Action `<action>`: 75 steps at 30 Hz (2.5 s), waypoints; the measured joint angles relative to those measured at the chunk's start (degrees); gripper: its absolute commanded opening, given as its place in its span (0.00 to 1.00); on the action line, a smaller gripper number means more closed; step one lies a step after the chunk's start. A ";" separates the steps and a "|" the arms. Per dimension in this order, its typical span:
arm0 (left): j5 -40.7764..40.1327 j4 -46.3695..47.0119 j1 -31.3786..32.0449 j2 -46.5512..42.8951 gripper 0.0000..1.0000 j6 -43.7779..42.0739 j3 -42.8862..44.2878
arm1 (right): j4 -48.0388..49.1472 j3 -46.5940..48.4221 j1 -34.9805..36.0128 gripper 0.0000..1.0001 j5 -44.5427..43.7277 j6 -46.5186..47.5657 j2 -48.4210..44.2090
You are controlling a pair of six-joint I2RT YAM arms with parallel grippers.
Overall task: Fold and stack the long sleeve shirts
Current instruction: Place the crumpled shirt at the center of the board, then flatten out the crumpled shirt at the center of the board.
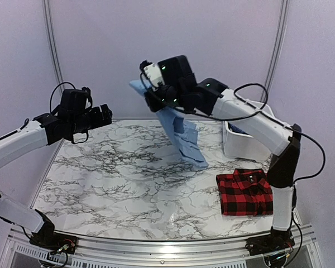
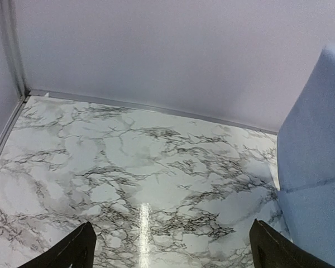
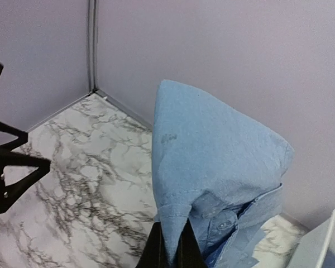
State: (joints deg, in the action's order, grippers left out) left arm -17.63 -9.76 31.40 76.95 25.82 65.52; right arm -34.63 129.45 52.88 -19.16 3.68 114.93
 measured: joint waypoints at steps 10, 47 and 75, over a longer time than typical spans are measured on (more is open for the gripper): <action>6.91 -4.24 -16.55 -3.85 0.99 7.85 -4.09 | -0.74 -3.50 11.26 0.78 10.08 -4.94 20.94; 1.53 -13.22 13.46 49.81 0.70 3.58 30.91 | 13.60 -33.64 -17.18 0.69 10.88 -12.04 8.02; -0.52 -14.29 5.25 27.65 0.00 4.04 17.53 | 14.75 -36.92 -18.40 0.00 4.90 -12.87 13.33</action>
State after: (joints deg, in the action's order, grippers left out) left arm -18.15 -24.05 36.64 104.60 29.87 83.05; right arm -19.88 92.53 34.48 -14.26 -9.19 128.27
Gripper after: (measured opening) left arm 0.015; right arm 0.002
